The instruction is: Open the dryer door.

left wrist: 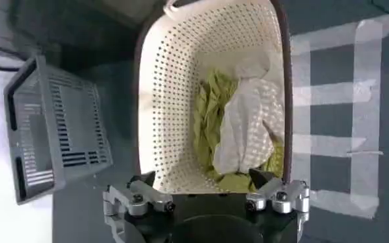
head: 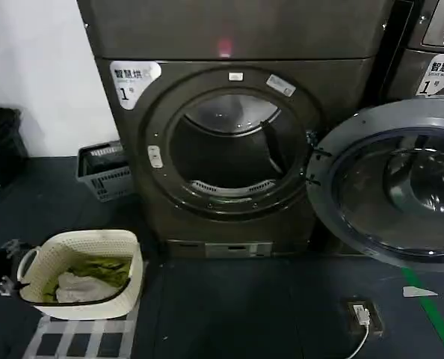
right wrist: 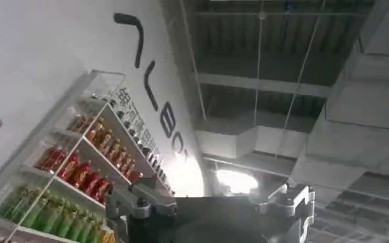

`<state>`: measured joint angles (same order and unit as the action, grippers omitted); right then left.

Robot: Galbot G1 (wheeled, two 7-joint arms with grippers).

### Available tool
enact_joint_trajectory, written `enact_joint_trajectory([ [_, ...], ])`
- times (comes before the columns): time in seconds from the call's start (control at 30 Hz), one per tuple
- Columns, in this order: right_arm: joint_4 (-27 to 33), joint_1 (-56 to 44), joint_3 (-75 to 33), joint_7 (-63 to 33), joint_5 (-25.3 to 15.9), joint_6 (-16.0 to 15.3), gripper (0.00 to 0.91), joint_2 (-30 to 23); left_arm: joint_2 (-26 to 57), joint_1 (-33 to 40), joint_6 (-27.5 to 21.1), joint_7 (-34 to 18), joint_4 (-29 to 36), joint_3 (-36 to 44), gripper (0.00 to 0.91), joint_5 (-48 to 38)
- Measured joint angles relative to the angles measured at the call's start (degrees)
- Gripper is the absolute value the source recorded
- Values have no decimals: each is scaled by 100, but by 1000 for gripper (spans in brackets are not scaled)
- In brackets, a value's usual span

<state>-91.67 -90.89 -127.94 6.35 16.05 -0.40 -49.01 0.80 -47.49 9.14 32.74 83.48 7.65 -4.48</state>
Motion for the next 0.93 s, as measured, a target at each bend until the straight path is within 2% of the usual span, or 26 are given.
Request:
enact_joint_trajectory([
  [0.93, -56, -128, -299, -58, -42, 95, 907, -21, 42, 6, 132, 70, -61, -10, 907, 91],
])
